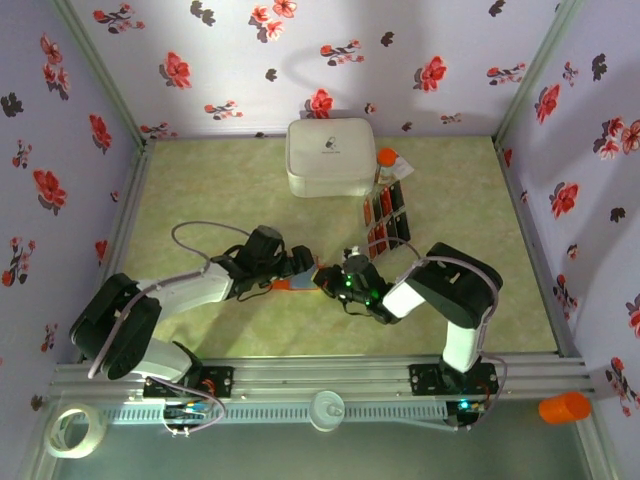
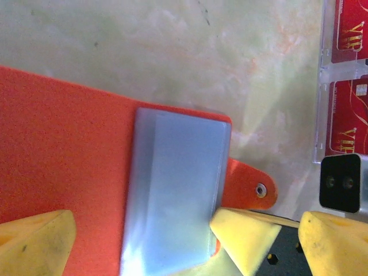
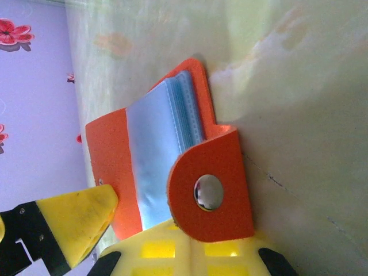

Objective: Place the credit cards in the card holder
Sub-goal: Open the card holder at the center of the table.

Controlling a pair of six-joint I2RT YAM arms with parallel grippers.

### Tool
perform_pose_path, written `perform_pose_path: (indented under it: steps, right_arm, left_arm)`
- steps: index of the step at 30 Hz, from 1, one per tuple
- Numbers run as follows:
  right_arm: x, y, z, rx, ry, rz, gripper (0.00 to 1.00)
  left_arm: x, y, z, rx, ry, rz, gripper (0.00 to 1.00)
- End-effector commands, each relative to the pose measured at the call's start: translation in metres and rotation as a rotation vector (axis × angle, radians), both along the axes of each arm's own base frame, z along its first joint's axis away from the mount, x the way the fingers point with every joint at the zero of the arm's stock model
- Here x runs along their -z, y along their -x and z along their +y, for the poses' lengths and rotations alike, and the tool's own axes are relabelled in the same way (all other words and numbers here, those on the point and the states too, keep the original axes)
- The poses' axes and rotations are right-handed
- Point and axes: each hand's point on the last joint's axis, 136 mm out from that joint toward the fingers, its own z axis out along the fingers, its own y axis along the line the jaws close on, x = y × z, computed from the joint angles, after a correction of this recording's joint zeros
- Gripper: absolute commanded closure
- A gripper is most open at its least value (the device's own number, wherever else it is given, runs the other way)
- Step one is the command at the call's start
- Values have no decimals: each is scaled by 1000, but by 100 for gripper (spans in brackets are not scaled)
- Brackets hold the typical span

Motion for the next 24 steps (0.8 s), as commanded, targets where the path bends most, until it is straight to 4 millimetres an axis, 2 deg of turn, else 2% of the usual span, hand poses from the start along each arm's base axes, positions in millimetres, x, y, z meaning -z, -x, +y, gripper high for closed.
perform_pose_path:
  steps: [1,5,14,24]
  right_arm:
    - [29,15,-14,2,98,74,100]
    - [23,13,-13,-14,113,58,100]
    - [-10,-9,-6,-59,98,1,100]
    - [-24,-33,-14,-39,136,-36,100]
  left_arm:
    - [3,1,7,43,-50,-47,0]
    - [10,5,11,57,-65,-44,0]
    - [21,13,21,45,-84,-41,0]
    - [26,14,24,58,-106,-45,0]
